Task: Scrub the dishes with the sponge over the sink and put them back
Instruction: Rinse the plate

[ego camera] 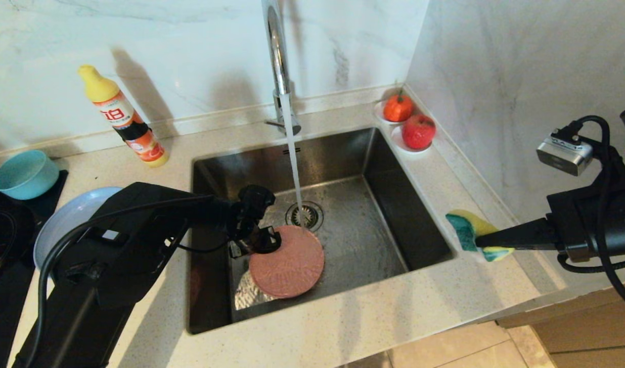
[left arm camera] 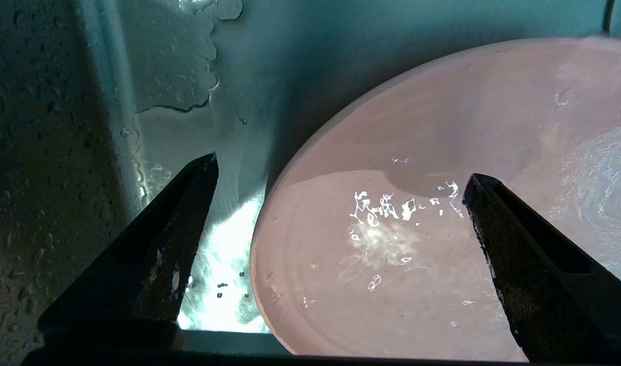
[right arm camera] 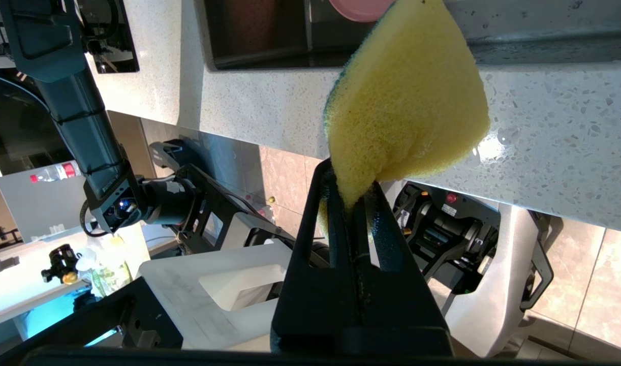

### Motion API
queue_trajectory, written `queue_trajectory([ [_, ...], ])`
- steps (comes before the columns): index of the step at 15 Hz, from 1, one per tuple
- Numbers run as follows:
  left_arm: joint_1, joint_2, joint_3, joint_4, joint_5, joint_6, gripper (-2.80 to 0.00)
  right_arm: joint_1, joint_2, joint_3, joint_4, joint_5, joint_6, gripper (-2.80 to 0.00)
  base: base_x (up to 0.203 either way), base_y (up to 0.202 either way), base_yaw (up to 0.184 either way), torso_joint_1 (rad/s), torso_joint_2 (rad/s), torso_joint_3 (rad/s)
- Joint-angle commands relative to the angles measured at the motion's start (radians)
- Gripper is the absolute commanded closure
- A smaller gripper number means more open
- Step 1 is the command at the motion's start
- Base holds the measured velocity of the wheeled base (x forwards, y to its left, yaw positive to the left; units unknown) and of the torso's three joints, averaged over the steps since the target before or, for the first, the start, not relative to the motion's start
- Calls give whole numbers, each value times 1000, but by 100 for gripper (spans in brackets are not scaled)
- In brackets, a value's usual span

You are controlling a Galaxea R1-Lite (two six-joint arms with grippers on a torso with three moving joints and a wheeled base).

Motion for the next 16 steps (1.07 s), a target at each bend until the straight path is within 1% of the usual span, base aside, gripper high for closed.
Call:
queue_trajectory([
  [1, -1, 6, -1, 1, 2, -3, -280, 0, 1, 0, 3, 4, 2, 0, 0, 0, 0, 0, 0, 0],
  [4, 1, 20, -1, -17, 2, -3, -280, 0, 3, 0, 1, 4, 2, 0, 0, 0, 0, 0, 0, 0],
  [16, 1, 15, -1, -15, 2, -3, -280, 0, 5, -1, 3, 5, 2, 0, 0, 0, 0, 0, 0, 0],
])
